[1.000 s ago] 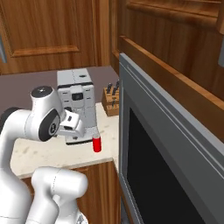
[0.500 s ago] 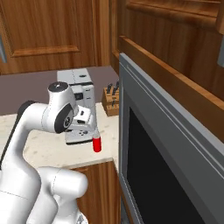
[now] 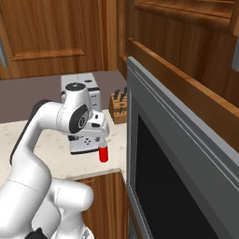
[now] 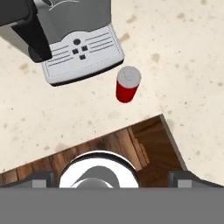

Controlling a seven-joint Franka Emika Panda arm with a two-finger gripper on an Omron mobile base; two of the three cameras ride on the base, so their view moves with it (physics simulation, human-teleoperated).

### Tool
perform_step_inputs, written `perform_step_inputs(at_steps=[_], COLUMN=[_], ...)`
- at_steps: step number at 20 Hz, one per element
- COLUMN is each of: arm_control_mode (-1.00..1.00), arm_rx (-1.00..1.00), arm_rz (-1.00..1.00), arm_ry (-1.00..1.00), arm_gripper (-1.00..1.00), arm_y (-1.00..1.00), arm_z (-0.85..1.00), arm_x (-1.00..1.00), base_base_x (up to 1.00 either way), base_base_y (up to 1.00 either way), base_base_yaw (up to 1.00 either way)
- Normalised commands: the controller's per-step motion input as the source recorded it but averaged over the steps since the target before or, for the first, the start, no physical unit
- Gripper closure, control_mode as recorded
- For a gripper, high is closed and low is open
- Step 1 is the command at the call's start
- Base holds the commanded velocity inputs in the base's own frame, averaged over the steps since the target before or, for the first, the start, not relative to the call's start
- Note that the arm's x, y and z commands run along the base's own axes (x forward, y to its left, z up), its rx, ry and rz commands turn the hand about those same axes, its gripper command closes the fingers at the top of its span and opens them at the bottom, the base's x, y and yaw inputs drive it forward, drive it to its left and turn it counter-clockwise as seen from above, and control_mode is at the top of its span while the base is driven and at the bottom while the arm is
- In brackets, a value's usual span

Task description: Four empty soda cans are scattered around the kitchen. Gather all the cans and cluster them next to the stove for recycling.

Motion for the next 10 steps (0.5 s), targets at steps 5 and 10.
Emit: perform_step_inputs(at_steps=[5,10], arm_control_mode=[-1.00,-1.00], arm_rx=[0.00,0.00], arm_rz=[0.04,0.04], arm_ry=[0.06,0.05], arm_gripper=[-1.00,-1.00], arm_y=[-0.01,-0.01], arm_z=[-0.09,-0.14], arm_x=[0.14,0.11], base_base_x=[0.00,0.00], base_base_y=[0.00,0.00], base_base_yaw=[0.00,0.00])
